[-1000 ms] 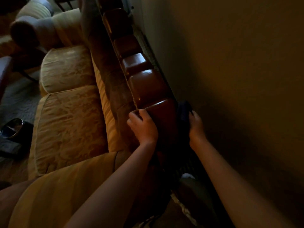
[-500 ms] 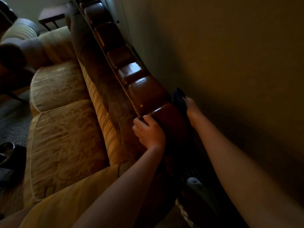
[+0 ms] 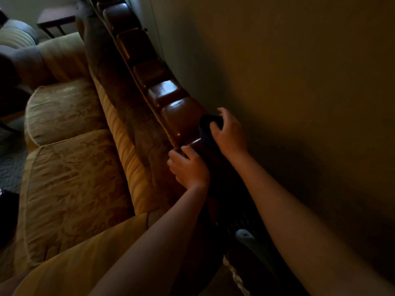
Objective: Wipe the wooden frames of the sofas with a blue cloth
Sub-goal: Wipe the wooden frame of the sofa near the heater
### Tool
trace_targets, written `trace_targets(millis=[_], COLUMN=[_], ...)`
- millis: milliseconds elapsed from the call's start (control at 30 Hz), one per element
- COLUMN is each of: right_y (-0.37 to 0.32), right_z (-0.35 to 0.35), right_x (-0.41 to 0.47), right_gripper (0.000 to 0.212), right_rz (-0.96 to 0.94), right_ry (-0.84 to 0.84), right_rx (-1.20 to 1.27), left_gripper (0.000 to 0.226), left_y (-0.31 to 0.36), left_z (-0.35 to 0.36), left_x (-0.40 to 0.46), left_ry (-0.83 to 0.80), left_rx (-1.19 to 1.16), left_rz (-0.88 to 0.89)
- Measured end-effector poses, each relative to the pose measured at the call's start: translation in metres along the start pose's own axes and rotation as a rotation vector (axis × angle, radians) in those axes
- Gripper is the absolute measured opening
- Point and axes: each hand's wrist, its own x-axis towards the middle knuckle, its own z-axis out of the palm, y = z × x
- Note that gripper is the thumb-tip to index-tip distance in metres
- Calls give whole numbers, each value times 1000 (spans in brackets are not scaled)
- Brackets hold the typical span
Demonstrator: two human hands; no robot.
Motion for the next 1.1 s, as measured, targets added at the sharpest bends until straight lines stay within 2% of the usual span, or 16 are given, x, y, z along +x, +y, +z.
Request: trace_targets(millis=[100, 167, 233, 300, 400, 500, 567, 633, 767, 800, 833, 900, 967, 1033, 1100], right_y=[30, 49, 55, 53, 21, 1, -6, 0, 46, 54, 57, 54, 32, 9, -6], right_z=[-2, -6, -7, -8, -15, -9, -3, 3, -9, -9, -8, -4, -5, -1, 4], right_x=[19, 4, -26, -59, -83, -64, -38, -9, -1, -18, -37, -75, -91, -84, -65], right_gripper=[39, 39, 40, 39, 55, 59, 56, 50, 24, 25, 27, 38, 48, 45, 44], right_rz=[337, 470, 505, 422, 187, -163, -249, -159, 414, 485, 480, 343, 78, -207, -375], right_ry=[-176, -170, -96, 25, 178, 155, 85, 9, -118, -99, -58, 127, 245, 234, 165], right_rx=[334, 525, 494, 323, 205, -22, -117, -55, 537, 552, 474, 313, 210, 12, -133], left_gripper=[33, 34, 34, 33, 34, 32, 29, 30, 33, 32, 32, 32, 30, 24, 23], left_y=[0, -1, -1, -3, -3, -2, -3, -2, -3, -3, -3, -4, -4, -4, -5], left_z=[-1, -1, -1, 0, 0, 0, 0, -1, -1, -2, -2, 0, 0, 1, 2], left_x=[0, 0, 1, 1, 2, 1, 0, -1, 0, 0, 1, 1, 2, 2, 4], left_ry=[-11, -12, -12, -15, -19, -15, -9, -13, -18, -21, -25, -24, -13, 0, 21], left_rx=[-5, -10, -16, -23, -29, -23, -33, -37, -46, -51, -56, -58, -53, -48, -43], left_rz=[6, 5, -2, -6, -9, -17, -7, -4, 0, 0, -2, -9, -5, 9, 18])
